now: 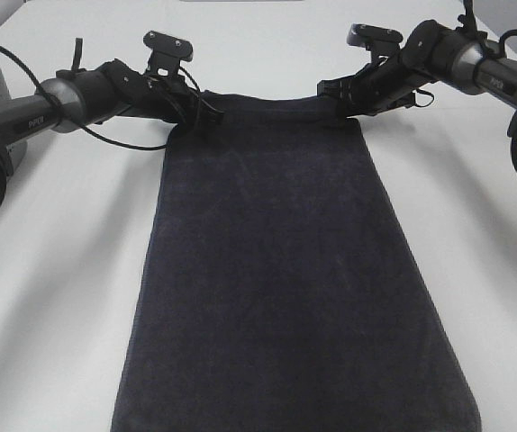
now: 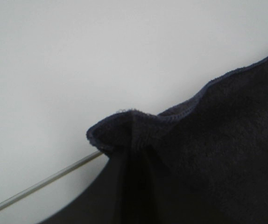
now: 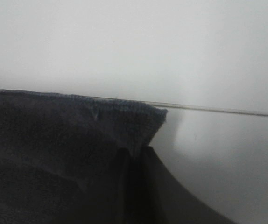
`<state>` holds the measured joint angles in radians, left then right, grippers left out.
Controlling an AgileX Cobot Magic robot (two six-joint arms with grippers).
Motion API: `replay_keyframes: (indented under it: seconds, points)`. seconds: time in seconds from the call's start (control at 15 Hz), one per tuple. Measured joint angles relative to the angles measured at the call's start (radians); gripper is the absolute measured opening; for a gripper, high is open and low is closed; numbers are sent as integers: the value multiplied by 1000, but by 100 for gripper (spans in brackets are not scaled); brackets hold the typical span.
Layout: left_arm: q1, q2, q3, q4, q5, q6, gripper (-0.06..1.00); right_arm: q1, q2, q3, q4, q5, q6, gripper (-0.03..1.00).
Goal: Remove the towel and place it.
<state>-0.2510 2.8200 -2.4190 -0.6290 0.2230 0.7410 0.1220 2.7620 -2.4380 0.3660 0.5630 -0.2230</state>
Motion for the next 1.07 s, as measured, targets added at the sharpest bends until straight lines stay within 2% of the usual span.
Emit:
replay_keyframes:
  seconds: [0.07,0.13,0.27,0.4,0.6,0.67,0.73,0.87,0.93,1.07]
  points:
    - [0,4,0,0,-9,1,14,0,0,0,2,-3,0,16]
    - [0,7,0,-1,-21,1,22,0,0,0,10,-23,0,27]
    - [0,11,0,-4,-50,1,44,0,0,0,30,-56,0,51]
    - [1,11,0,-5,-75,-22,59,0,0,0,36,-62,0,62]
    - [1,1,0,-2,-72,-51,65,0,-7,-1,33,-4,-7,65]
    - [3,-48,0,18,9,-52,66,0,-43,-7,20,102,-25,65]
    - [5,-70,0,24,51,-55,66,0,-60,-7,13,132,-25,65]
    - [13,-171,0,60,243,-132,69,0,-152,-8,-20,258,-25,68]
    - [17,-222,0,104,344,-215,69,0,-210,-12,-27,344,-25,69]
    - [20,-325,-1,267,566,-434,69,0,-308,-17,-27,510,-25,70]
